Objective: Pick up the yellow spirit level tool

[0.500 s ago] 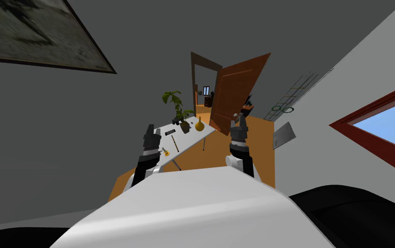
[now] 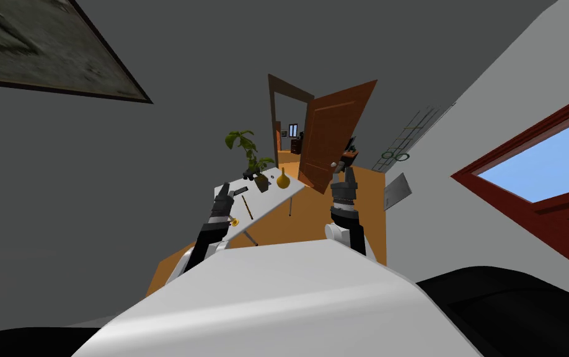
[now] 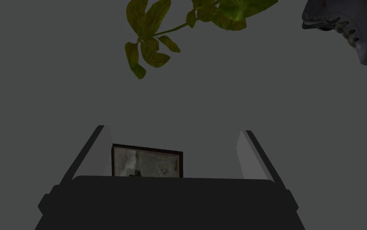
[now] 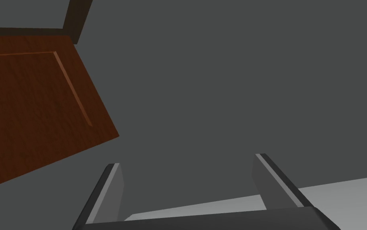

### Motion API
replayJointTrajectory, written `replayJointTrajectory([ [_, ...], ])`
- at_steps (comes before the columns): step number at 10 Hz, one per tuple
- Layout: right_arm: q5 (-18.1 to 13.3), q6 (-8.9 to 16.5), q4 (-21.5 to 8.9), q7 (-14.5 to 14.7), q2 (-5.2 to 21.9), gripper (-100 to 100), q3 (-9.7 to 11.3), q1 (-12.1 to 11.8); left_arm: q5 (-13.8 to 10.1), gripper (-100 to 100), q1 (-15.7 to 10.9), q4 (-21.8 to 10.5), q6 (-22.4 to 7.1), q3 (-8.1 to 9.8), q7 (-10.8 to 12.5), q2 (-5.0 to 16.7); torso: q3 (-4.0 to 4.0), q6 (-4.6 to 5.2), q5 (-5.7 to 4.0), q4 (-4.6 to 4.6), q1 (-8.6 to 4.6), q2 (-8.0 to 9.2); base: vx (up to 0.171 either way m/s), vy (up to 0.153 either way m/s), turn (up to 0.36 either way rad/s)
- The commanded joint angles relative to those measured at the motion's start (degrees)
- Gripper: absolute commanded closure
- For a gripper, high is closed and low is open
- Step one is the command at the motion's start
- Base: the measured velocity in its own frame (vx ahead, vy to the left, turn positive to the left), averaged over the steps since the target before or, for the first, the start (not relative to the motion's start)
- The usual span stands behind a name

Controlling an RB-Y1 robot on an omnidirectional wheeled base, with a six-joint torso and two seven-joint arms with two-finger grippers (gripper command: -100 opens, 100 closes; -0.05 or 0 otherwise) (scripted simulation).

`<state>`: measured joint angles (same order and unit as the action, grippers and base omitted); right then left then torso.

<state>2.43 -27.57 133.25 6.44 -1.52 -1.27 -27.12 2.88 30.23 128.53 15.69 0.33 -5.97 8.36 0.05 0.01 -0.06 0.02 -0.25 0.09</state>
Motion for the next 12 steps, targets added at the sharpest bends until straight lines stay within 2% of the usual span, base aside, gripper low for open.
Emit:
replayJointTrajectory([
  [1, 0.0, 0.0, 0.0, 0.0, 0.0, 0, 0.0, 0.0, -0.3, -100, 0.1, -1.6, -2.9, 0.59, -0.8, 2.3, 0.0, 0.0, 0.0, 0.0, 0.0, 0.0, -0.027, -0.094, -0.113],
  [2, 0.0, 0.0, 0.0, 0.0, 0.0, 0, 0.0, 0.0, -0.5, -100, 0.1, -2.7, -4.4, 1.09, -1.4, 3.8, 0.01, 0.0, -0.01, 0.01, -0.07, 0.01, -0.039, -0.099, -0.094],
  [3, 0.0, 0.0, 0.0, 0.0, 0.0, 0, 0.0, 0.0, -0.5, -100, 0.1, -2.7, -5.2, 1.09, -1.4, 3.8, 0.04, -0.01, -0.02, 0.01, -0.09, 0.06, -0.039, -0.066, -0.032],
  [4, 0.0, 0.0, 0.0, 0.0, 0.0, 0, 0.0, 0.0, -0.8, -100, 0.1, -3.9, -7.1, 1.63, -1.9, 5.4, 0.04, -0.01, -0.01, 0.02, -0.01, 0.06, -0.043, -0.059, -0.079],
  [5, 0.0, 0.0, 0.0, 0.0, 0.0, 0, 0.0, 0.0, -0.8, -100, 0.1, -3.9, -7.5, 1.63, -1.9, 5.4, 0.05, 0.0, 0.0, 0.02, 0.03, 0.08, -0.024, -0.041, -0.053],
  [7, 0.0, 0.0, 0.0, 0.0, 0.0, 0, 0.0, 0.0, -1.3, -100, 0.0, -6.3, -11.3, 2.77, -3.2, 8.6, 0.01, -0.01, 0.02, 0.01, 0.09, 0.01, -0.023, -0.068, -0.113],
  [8, 0.0, 0.0, 0.0, 0.0, 0.0, 0, 0.0, 0.0, -1.3, -100, 0.0, -6.3, -12.4, 2.77, -3.2, 8.6, 0.02, 0.0, 0.0, 0.01, -0.02, 0.04, -0.031, -0.067, -0.049],
  [9, 0.0, 0.0, 0.0, 0.0, 0.0, 0, 0.0, 0.0, -1.6, -100, 0.0, -7.5, -13.9, 3.34, -3.8, 10.1, 0.03, -0.02, 0.0, 0.02, 0.02, 0.04, -0.033, -0.072, -0.092],
  [10, 0.0, 0.0, 0.0, 0.0, 0.0, 0, 0.0, 0.0, -1.6, -100, 0.0, -7.5, -14.9, 3.34, -3.8, 10.1, 0.04, -0.01, 0.0, 0.02, 0.01, 0.06, -0.026, -0.059, -0.043],
  [12, 0.0, 0.0, 0.0, 0.0, 0.0, 0, 0.0, 0.0, -2.2, -100, 0.0, -10.0, -18.7, 4.43, -5.1, 13.2, 0.03, -0.01, 0.0, 0.01, 0.01, 0.04, -0.027, -0.091, -0.134],
])
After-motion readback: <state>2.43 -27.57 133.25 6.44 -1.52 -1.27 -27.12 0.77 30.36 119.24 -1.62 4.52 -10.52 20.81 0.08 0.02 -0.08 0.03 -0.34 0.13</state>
